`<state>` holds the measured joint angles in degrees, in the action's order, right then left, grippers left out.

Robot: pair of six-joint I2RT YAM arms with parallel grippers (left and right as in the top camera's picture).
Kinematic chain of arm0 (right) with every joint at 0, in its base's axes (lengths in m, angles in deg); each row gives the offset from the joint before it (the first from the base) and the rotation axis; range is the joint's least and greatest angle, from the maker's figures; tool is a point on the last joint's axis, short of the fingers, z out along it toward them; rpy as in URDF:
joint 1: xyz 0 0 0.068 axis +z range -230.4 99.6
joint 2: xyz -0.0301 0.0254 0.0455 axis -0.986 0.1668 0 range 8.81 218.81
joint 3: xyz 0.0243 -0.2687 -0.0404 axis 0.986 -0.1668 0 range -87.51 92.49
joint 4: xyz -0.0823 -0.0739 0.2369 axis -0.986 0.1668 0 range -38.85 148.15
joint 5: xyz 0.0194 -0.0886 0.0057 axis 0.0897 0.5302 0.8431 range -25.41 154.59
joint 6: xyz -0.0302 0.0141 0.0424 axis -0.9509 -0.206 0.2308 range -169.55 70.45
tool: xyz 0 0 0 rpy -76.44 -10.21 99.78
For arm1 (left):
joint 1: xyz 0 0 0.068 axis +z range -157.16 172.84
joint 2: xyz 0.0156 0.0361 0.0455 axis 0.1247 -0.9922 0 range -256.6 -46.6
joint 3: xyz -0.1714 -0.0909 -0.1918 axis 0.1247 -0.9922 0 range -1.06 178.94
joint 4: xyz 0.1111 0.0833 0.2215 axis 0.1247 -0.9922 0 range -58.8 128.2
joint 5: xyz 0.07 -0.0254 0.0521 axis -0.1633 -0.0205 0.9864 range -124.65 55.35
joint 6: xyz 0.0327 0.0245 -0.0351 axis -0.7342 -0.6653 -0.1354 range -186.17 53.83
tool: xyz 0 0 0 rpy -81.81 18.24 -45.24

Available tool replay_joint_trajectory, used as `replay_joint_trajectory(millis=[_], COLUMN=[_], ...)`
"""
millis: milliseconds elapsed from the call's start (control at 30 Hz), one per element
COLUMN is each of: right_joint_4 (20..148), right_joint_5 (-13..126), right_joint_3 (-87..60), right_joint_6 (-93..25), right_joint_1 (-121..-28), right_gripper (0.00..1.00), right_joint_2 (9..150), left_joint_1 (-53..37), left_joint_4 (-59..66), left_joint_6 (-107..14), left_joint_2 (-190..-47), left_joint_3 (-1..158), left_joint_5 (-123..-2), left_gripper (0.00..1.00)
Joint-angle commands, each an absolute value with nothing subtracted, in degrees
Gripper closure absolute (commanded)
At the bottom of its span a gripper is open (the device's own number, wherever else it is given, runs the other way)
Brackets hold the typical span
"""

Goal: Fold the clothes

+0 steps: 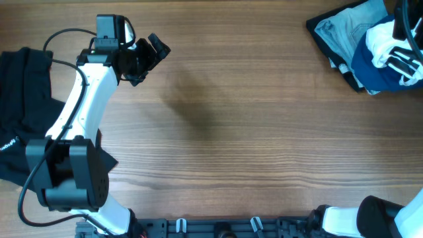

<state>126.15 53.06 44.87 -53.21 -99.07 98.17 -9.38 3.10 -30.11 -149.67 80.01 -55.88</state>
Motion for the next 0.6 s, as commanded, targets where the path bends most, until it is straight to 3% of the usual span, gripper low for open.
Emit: replay_joint_trajectory(millis=[0,167,467,567], right_joint_4=[126.1,126.6,131.4,131.8], right_joint_5=[52.5,52.5,53.0,52.8], right_joint_3=[44.9,44.9,44.9,44.9], right_joint_6=[-52.4,-51.4,-30.9,-30.8], right_joint_1=[-99.2,-99.2,-99.2,-99.2], right_gripper=[0.00,0.00,0.00,0.00], right_joint_2=[97.8,97.8,97.8,97.8], left_joint_1=[-9.1,-9.1,-9.1,-9.1], left_joint_4=[3.3,3.3,3.3,3.3], left_joint_6=[-31.4,-31.4,-31.4,-31.4], left_joint_2=[-148.9,-148.9,-148.9,-148.9], left_joint_3=[80.7,80.7,80.7,80.7], left_joint_5=[-55.3,-55.3,-55.3,-55.3], left_gripper=[0.00,0.00,0.00,0.00])
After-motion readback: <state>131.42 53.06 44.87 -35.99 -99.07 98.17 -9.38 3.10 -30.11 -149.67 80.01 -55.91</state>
